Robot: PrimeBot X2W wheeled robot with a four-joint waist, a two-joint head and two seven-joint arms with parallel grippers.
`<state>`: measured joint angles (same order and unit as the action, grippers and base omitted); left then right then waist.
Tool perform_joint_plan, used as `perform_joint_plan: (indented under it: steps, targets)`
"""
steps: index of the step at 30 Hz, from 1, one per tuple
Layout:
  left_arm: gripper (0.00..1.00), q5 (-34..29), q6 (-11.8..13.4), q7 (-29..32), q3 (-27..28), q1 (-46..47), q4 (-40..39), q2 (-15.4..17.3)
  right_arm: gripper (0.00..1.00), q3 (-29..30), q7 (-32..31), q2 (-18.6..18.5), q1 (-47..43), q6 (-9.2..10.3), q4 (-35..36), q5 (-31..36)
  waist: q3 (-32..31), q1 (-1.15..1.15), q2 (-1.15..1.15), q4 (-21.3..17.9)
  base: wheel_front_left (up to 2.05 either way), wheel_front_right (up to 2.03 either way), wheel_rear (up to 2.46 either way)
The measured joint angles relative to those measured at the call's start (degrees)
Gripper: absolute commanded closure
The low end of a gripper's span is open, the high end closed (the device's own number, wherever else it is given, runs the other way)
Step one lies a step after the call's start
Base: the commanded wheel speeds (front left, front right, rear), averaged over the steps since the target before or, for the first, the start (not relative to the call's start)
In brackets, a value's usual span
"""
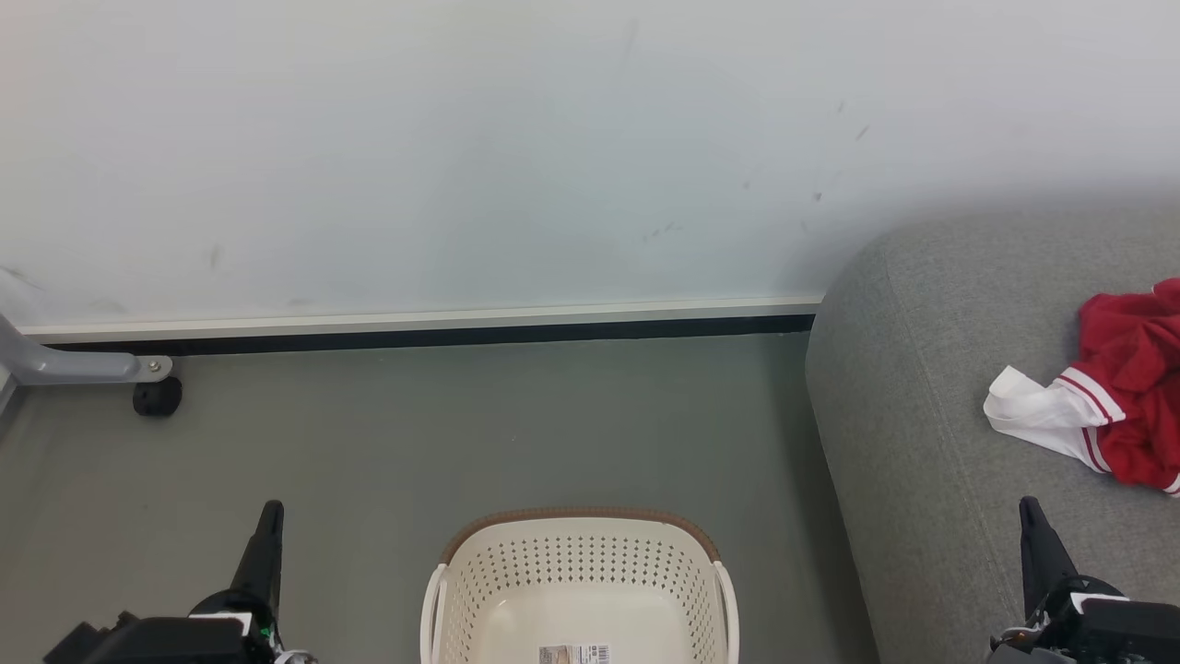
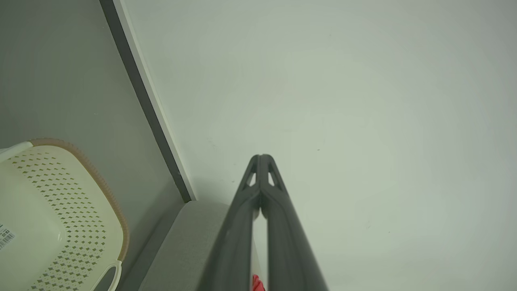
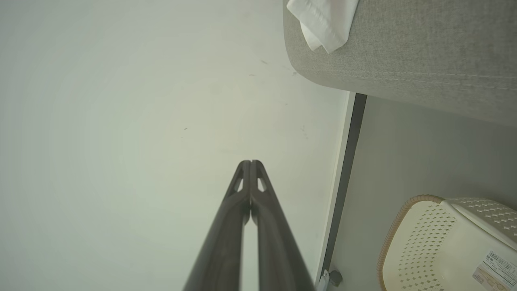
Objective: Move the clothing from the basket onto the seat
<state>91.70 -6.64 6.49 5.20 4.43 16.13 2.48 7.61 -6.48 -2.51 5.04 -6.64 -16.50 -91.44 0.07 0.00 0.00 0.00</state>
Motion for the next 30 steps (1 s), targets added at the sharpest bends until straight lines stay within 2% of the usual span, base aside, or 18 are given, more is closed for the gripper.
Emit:
perform_joint_plan:
  steps: [30]
  targets:
    - [1.0,0.0,-0.4,0.0,0.0,0.0,0.1,0.0,1.0,0.0,0.0,0.0,0.1,-0.01,0.0,0.0,0.0,-0.01,0.0,0.0,0.0,0.0,0.0]
